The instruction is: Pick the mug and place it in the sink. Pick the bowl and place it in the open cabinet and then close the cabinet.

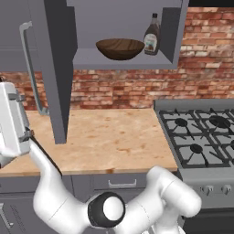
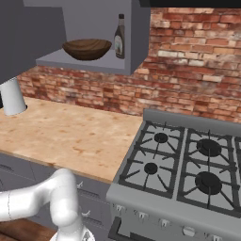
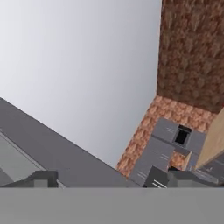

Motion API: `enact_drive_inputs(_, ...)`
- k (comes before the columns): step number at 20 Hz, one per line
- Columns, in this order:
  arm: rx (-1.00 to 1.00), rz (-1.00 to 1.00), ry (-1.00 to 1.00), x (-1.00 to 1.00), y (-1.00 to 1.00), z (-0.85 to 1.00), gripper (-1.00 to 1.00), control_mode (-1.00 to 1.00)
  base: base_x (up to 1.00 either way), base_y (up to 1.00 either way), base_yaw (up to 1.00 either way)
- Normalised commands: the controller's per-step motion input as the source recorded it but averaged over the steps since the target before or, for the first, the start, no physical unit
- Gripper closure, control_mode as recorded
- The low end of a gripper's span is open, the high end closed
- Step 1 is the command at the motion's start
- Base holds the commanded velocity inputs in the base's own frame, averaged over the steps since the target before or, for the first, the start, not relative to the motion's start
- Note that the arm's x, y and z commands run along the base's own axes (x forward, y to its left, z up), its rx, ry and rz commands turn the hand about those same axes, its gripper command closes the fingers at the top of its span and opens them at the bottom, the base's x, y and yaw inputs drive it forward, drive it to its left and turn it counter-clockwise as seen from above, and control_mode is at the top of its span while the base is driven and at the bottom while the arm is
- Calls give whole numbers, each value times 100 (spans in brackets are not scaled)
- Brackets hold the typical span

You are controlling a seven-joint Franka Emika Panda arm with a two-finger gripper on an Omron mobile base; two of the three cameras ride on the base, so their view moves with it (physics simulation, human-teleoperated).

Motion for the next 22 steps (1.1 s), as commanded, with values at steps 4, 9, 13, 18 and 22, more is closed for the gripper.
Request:
enact_drive_inputs(4,0,14,9,33,69,-1,-100,-100,0,0,0)
enact_drive_inputs(9,0,26,1,24,88,0,-100,-100,0,0,0)
enact_drive_inputs(13,10,10,-8,42,18,-18,-100,-100,0,0,0)
enact_drive_inputs(18,24,0,-11,40,0,-29,-100,-100,0,0,0)
enact_drive_inputs(22,6,0,0,18,1,-2,-100,-100,0,0,0)
